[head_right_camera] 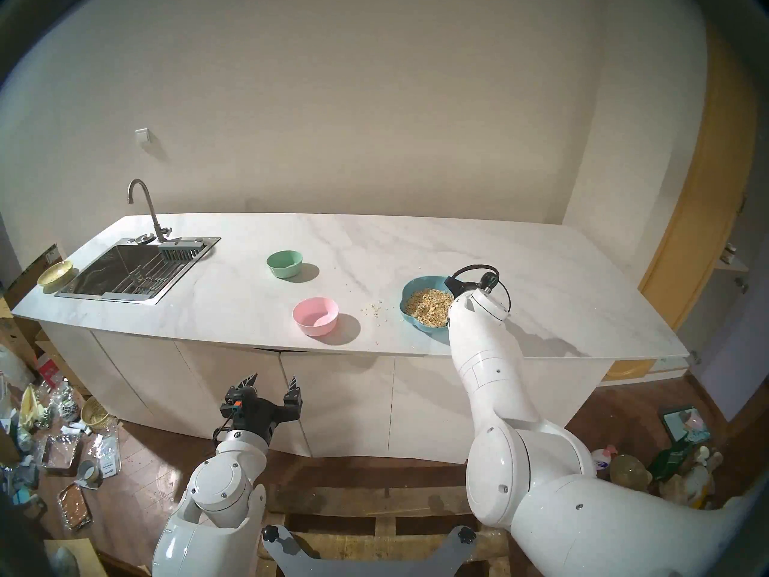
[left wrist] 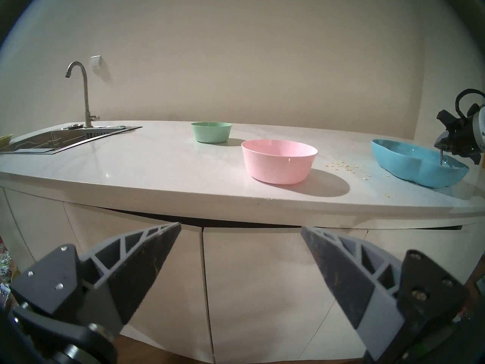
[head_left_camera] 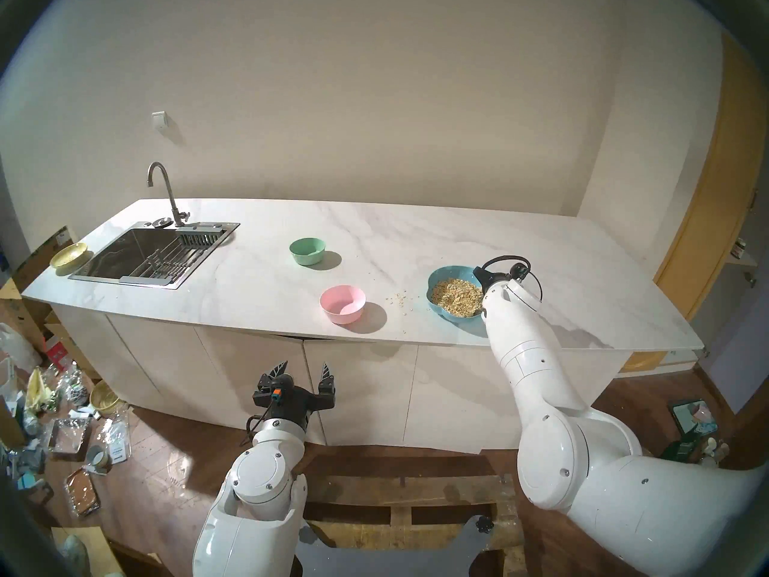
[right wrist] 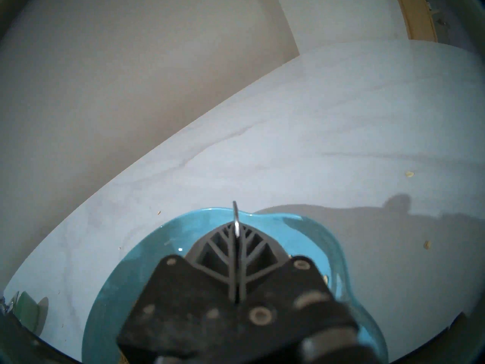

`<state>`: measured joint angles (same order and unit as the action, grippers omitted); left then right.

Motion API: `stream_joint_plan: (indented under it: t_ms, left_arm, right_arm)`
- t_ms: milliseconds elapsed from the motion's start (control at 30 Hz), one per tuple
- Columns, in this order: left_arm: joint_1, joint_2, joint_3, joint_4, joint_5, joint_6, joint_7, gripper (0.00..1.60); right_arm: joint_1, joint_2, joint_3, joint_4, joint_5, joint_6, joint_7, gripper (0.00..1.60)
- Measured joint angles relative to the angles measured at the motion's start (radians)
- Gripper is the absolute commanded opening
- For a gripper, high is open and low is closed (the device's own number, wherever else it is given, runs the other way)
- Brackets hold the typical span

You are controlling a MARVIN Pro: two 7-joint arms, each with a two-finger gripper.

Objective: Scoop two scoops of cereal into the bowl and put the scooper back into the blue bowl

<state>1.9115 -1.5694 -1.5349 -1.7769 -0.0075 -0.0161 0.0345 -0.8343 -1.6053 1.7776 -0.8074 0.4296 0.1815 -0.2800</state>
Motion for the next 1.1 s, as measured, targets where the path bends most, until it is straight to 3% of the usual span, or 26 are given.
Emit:
stream_joint_plan:
  t_ms: [400, 767, 1100]
  left_arm:
    - [0.0, 0.0, 0.0, 0.0, 0.0, 0.0, 0.0, 1.6]
    - [0.0, 0.0, 0.0, 0.0, 0.0, 0.0, 0.0, 1.6]
    - [0.0, 0.0, 0.0, 0.0, 0.0, 0.0, 0.0, 1.6]
  right_arm:
    - [0.055, -0.01, 0.057, 0.031, 0.043, 0.019, -0.043, 0.0]
    - [0.095, -0.025, 0.144, 0.066, 0.092, -0.013, -0.078, 0.0]
    - [0.046, -0.063, 0.262, -0.035, 0.149, -0.046, -0.09, 0.0]
